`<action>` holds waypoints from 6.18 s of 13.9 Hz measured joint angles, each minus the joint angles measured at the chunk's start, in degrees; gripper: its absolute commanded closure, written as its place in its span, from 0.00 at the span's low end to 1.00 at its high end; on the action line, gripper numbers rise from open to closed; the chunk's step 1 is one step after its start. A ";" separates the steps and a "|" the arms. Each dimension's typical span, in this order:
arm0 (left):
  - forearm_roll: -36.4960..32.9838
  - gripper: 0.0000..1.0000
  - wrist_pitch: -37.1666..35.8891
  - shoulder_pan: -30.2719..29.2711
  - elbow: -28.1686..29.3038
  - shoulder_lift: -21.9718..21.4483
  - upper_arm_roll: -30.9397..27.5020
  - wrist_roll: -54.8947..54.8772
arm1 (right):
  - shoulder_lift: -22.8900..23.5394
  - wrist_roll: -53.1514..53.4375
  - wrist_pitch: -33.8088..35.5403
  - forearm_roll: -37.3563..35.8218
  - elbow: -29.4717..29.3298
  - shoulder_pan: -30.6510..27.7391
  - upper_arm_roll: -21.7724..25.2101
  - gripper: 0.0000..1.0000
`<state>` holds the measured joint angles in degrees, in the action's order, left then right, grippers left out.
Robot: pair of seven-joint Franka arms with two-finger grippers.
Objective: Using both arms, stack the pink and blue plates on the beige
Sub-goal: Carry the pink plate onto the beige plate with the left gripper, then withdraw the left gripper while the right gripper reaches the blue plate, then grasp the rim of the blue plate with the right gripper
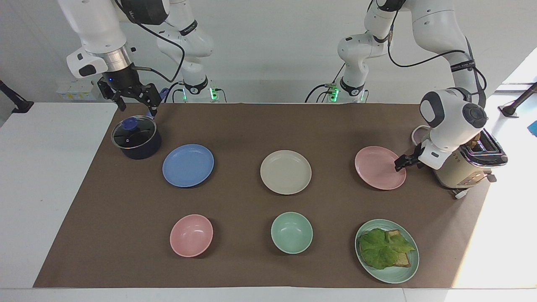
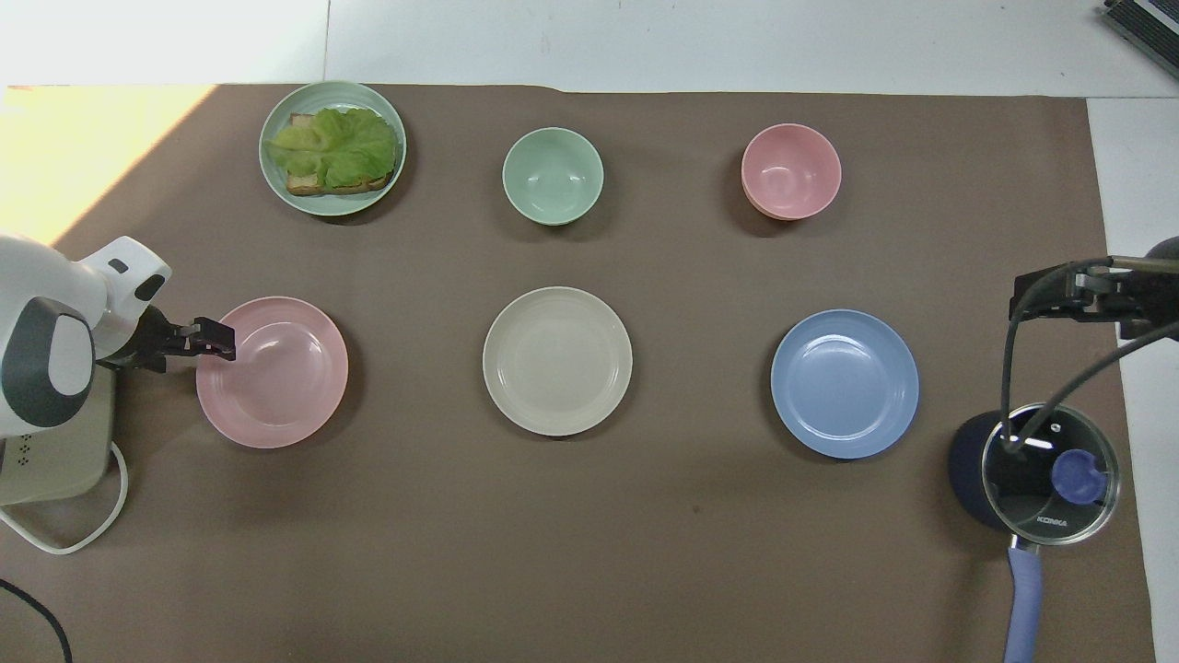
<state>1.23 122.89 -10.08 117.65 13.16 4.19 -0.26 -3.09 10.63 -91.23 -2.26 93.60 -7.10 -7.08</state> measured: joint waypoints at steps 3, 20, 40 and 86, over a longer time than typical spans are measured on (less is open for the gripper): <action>0.00 0.74 -0.01 0.00 0.73 -0.03 0.10 0.91 | 0.00 0.00 0.00 0.00 0.00 0.00 0.00 0.00; 7.96 1.00 -29.29 4.63 -16.05 -2.13 1.31 6.76 | 0.00 0.00 0.05 0.00 0.00 0.00 0.00 0.00; 12.59 0.00 -1.54 29.55 -6.60 -1.45 -0.63 29.29 | 0.00 0.00 0.31 0.00 0.22 -0.53 0.15 0.00; 0.40 0.00 -24.11 10.39 -26.79 -11.14 -1.10 3.55 | 6.57 -32.24 -46.74 24.18 36.62 -6.72 0.02 1.00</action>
<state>1.63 98.78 0.31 90.85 2.02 3.09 3.29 3.48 -21.61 -137.97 21.91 130.22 -13.82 -7.06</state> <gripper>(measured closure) 0.000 0.965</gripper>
